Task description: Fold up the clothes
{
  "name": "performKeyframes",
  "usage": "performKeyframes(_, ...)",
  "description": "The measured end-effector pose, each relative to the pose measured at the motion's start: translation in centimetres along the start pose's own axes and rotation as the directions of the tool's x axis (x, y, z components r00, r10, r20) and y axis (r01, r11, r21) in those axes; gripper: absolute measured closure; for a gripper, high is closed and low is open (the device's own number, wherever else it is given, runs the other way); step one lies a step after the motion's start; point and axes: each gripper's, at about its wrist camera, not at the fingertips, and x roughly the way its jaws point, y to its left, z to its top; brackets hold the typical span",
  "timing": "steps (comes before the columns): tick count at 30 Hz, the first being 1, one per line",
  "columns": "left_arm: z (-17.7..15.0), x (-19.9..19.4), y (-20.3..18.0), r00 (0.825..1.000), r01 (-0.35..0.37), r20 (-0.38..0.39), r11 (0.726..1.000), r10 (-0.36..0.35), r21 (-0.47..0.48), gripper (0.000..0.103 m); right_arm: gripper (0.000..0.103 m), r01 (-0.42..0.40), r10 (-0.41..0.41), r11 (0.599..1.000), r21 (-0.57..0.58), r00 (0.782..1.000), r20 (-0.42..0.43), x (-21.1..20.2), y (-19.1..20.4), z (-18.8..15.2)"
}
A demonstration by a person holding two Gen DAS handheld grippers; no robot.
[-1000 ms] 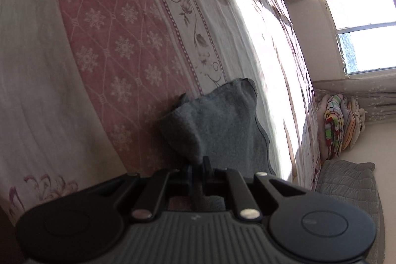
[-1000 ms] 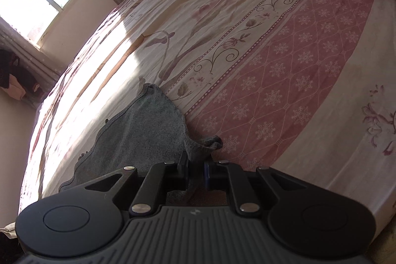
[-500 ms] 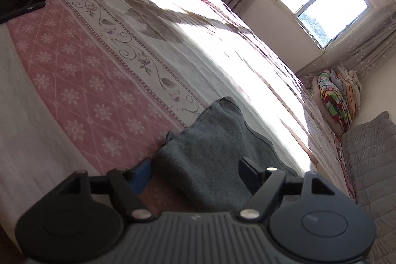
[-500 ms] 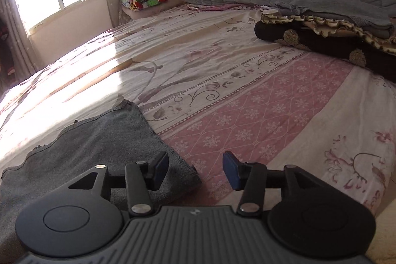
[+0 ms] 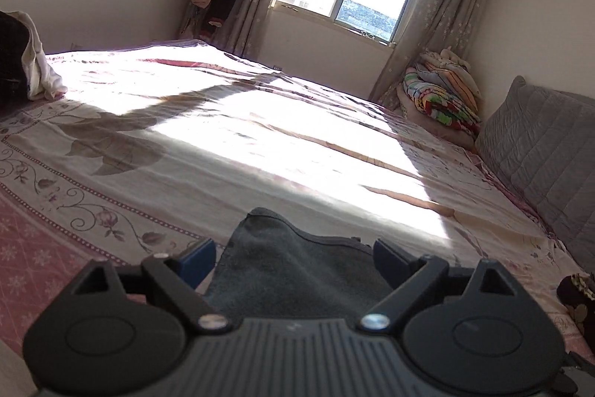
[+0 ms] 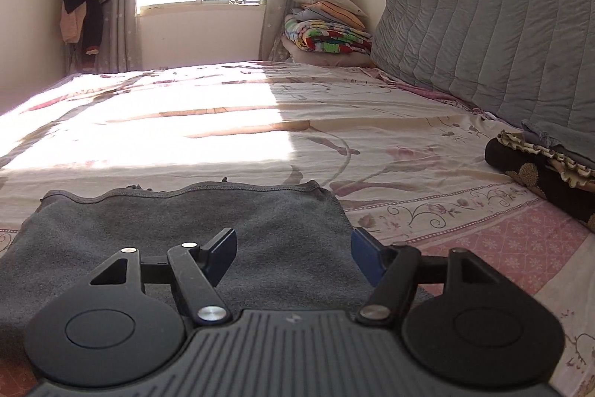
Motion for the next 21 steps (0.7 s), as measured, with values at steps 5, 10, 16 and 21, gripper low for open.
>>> performKeyframes(5,-1.5,1.6,-0.8,0.997,0.052,-0.067,0.997,-0.048,0.061,0.011,0.032,-0.119,0.118,0.992,-0.028,0.992,-0.053,1.0,1.8,-0.1)
performKeyframes(10,-3.1,3.1,-0.9,0.989,0.031,-0.149,0.995,-0.017,0.094,0.011,0.032,-0.120,0.116,0.992,-0.033,0.988,-0.105,1.9,2.1,-1.2)
performKeyframes(16,-4.0,3.5,-1.3,0.985,0.003,-0.171,0.984,0.028,0.179,0.011,0.031,-0.108,0.107,0.994,0.003,0.985,-0.136,2.4,0.3,-1.5)
performKeyframes(21,-3.8,3.3,-1.4,0.982,-0.011,-0.183,0.978,0.050,0.208,0.011,0.031,-0.070,0.075,0.997,0.037,0.986,-0.151,2.7,-1.8,-1.4)
